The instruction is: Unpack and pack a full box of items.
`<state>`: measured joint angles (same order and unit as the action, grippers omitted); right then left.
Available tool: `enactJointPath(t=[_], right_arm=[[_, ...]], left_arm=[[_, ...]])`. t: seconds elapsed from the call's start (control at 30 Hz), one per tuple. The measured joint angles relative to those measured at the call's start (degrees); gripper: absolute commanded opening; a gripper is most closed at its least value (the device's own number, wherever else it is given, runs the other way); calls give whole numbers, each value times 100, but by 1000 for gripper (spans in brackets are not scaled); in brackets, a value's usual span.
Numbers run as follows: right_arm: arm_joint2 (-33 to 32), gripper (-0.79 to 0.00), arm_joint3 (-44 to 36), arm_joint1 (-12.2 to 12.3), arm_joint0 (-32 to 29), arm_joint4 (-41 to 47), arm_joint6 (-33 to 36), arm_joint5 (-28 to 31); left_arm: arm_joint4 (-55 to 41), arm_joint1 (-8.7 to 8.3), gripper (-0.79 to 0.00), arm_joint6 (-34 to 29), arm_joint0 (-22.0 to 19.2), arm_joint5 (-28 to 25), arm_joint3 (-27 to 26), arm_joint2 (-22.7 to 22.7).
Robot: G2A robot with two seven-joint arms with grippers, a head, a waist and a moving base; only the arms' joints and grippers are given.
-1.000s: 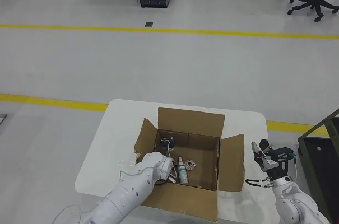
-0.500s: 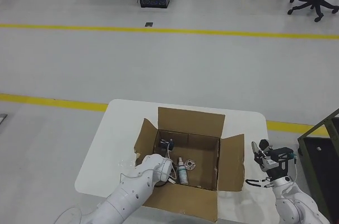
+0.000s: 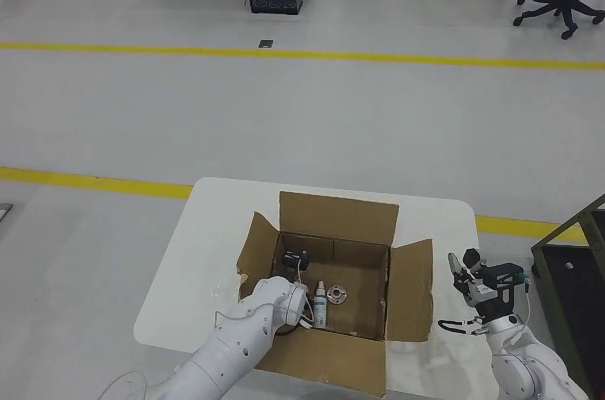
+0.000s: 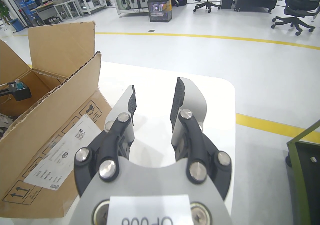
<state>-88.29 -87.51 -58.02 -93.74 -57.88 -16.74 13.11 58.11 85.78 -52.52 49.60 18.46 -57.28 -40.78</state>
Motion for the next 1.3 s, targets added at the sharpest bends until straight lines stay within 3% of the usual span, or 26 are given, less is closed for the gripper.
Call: enactJointPath(t=[0.13, 0.17, 0.2, 0.23, 0.27, 0.47, 0.73, 1.0, 1.3], right_arm=[[0, -409, 0, 0, 0, 0, 0, 0], [0, -403, 0, 0, 0, 0, 0, 0], [0, -397, 0, 0, 0, 0, 0, 0], [0, -225, 0, 0, 0, 0, 0, 0], [0, 0, 0, 0, 0, 0, 0, 0], [-85, 0, -121, -2, -22, -11, 41, 31], [-577, 0, -435, 37, -282, 340, 180, 746], [-978, 0, -654, 81, -470, 1106, 762, 1827], [-1095, 0, -726, 92, -455, 1096, 867, 1857]], left_arm=[[42, 16, -603, 21, 10, 10, 15, -28], [54, 20, -711, 25, 15, 11, 15, -37], [62, 23, -748, 28, 19, 8, 15, -43], [71, 25, -785, 29, 23, 4, 14, -50], [83, 28, -785, 27, 30, -1, 10, -60], [119, 32, -785, -13, 89, -31, -137, -128], [241, -26, -785, -120, 284, -5, -650, -315], [509, -142, -785, -424, 622, 31, -1567, -566], [578, -277, -785, -731, 1090, 20, -2748, -996]])
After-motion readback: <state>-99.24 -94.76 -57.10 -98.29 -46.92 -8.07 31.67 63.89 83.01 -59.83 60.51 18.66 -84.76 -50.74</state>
